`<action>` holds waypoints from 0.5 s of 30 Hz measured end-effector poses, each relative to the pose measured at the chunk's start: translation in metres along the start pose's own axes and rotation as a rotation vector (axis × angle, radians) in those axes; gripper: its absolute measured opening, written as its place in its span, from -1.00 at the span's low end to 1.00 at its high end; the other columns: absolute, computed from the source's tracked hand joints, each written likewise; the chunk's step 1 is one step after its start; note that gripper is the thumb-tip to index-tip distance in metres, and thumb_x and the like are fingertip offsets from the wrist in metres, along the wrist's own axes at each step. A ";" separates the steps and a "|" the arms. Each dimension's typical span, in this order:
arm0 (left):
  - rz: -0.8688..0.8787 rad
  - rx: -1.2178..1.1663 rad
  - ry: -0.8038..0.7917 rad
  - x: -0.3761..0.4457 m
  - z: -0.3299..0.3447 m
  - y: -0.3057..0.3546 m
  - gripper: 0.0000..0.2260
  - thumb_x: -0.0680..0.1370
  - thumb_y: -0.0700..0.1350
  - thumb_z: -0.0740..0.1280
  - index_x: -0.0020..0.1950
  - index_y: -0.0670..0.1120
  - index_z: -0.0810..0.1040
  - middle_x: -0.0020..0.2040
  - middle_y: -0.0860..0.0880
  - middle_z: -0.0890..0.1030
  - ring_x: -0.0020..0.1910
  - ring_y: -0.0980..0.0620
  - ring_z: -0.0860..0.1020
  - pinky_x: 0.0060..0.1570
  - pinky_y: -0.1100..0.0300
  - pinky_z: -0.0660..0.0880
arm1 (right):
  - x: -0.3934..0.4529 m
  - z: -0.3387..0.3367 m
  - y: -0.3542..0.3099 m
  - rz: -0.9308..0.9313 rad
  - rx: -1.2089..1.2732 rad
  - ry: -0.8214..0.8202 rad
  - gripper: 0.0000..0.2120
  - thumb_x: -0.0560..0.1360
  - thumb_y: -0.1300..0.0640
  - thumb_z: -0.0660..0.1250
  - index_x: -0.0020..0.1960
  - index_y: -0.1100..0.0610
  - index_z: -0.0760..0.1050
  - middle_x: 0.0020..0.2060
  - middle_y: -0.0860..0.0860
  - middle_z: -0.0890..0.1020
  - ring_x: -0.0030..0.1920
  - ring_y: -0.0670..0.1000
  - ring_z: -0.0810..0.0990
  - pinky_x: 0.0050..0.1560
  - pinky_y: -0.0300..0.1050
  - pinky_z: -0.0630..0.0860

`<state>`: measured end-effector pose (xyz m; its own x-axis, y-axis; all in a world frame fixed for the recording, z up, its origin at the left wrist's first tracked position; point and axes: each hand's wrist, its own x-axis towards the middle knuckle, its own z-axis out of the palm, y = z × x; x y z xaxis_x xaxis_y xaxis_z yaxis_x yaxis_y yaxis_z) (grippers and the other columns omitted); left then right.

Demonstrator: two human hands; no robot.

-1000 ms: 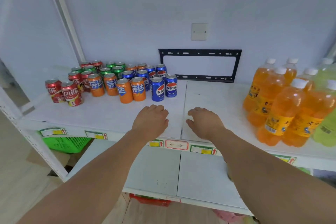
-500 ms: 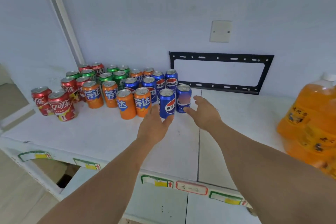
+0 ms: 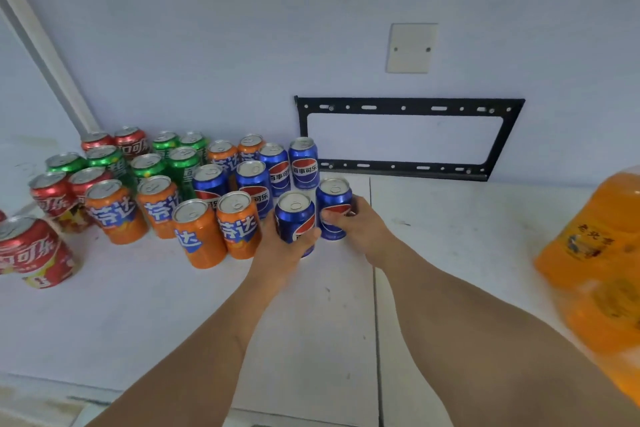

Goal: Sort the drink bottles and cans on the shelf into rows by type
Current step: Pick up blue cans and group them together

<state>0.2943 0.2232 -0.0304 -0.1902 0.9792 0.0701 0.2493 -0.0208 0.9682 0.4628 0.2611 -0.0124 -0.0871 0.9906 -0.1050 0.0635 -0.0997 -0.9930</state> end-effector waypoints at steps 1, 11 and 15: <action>-0.004 -0.025 -0.009 0.005 0.001 -0.003 -0.26 0.40 0.00 0.56 0.50 0.04 0.29 0.43 0.04 0.44 0.38 0.01 0.43 0.34 -0.01 0.42 | 0.000 0.001 0.002 0.003 0.000 0.007 -0.37 0.35 0.06 0.57 0.33 -0.01 0.36 0.17 -0.05 0.57 0.13 -0.04 0.58 0.16 -0.04 0.54; -0.161 -0.289 -0.087 0.005 0.011 -0.003 -0.48 0.39 0.06 0.53 0.29 0.13 0.43 0.14 0.11 0.60 0.13 0.06 0.58 -0.01 0.13 0.55 | -0.014 -0.008 0.003 0.090 0.076 0.165 -0.39 0.38 -0.11 0.51 0.34 -0.01 0.36 0.15 -0.06 0.58 0.10 -0.03 0.58 0.08 -0.08 0.56; -0.249 -0.429 -0.165 -0.016 0.031 0.019 -0.55 0.44 0.04 0.49 0.27 0.15 0.41 0.12 0.09 0.60 0.07 0.03 0.60 -0.14 0.15 0.57 | -0.028 -0.032 -0.003 0.081 0.173 0.251 -0.42 0.40 -0.06 0.50 0.33 0.06 0.38 0.17 0.02 0.60 0.14 0.05 0.59 0.19 0.06 0.54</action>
<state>0.3319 0.2132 -0.0206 -0.0329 0.9831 -0.1798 -0.2028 0.1696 0.9644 0.4974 0.2367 -0.0050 0.1611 0.9687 -0.1891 -0.1116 -0.1725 -0.9787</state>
